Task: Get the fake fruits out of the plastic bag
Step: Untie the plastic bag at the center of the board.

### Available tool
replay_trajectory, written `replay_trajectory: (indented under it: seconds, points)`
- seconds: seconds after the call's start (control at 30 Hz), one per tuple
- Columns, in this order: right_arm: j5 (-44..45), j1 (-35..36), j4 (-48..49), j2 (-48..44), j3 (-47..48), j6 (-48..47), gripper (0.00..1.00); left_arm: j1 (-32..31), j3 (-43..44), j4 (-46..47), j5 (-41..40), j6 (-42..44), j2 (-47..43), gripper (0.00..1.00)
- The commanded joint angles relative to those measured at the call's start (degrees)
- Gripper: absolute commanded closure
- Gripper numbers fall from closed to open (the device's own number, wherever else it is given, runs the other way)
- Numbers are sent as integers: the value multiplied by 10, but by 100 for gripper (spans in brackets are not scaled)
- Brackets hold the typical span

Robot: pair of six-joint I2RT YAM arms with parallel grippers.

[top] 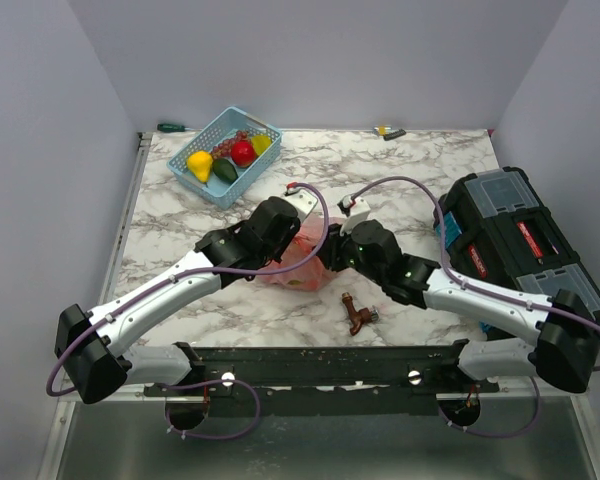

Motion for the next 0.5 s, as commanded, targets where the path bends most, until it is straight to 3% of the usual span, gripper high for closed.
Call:
replay_trajectory:
  seconds: [0.0, 0.23, 0.4, 0.47]
  points:
    - [62, 3, 0, -20, -38, 24, 82, 1, 5, 7, -26, 3, -17, 100]
    - [108, 3, -29, -45, -51, 49, 99, 1, -5, 18, -57, 4, -32, 100]
    - [210, -4, -91, -68, -53, 79, 99, 1, -4, 19, -62, 7, -35, 100]
    - [202, -30, -96, -73, -60, 94, 99, 1, -9, 24, -67, 7, -40, 100]
